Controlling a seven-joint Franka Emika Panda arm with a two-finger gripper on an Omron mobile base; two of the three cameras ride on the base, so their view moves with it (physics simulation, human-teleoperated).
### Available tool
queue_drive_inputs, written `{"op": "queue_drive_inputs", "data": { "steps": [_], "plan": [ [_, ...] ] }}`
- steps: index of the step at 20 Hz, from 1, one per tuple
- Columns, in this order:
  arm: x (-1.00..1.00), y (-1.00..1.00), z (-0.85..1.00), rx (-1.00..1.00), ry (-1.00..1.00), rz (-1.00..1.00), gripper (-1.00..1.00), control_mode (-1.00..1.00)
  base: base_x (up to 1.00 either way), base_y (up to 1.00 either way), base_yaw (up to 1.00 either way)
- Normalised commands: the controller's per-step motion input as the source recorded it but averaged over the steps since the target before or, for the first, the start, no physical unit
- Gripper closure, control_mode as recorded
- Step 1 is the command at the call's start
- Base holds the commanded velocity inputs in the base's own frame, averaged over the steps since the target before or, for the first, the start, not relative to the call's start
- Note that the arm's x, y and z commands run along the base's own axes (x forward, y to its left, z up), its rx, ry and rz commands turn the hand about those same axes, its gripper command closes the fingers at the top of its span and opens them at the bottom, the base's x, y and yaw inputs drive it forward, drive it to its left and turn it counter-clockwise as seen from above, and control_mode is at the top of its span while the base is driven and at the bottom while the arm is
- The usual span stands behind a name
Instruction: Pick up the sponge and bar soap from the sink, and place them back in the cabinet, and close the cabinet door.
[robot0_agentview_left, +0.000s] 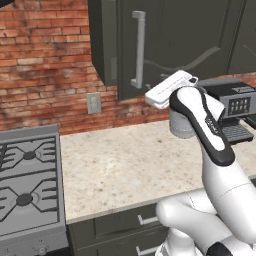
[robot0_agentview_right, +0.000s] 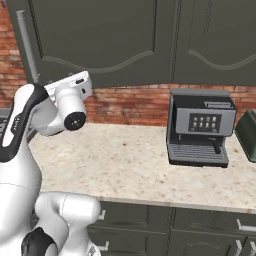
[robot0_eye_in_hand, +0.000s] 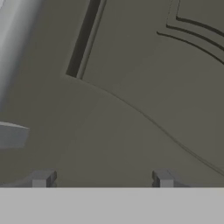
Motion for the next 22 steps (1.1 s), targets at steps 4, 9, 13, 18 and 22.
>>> {"op": "queue_drive_inputs", "data": {
  "steps": [4, 9, 13, 18, 22],
  "plan": [
    [0.29, 0.04, 0.0, 0.0, 0.0, -0.05, -1.0, -1.0, 0.0, 0.0, 0.0],
    [0.26, 0.03, 0.0, 0.0, 0.0, -0.05, -1.0, -1.0, 0.0, 0.0, 0.0],
    [0.23, 0.04, 0.0, 0.0, 0.0, -0.04, -1.0, -1.0, 0.0, 0.0, 0.0],
    [0.23, 0.03, 0.0, 0.0, 0.0, -0.03, -1.0, -1.0, 0.0, 0.0, 0.0],
    [0.24, 0.02, 0.0, 0.0, 0.0, -0.02, -1.0, -1.0, 0.0, 0.0, 0.0]
  ]
}}
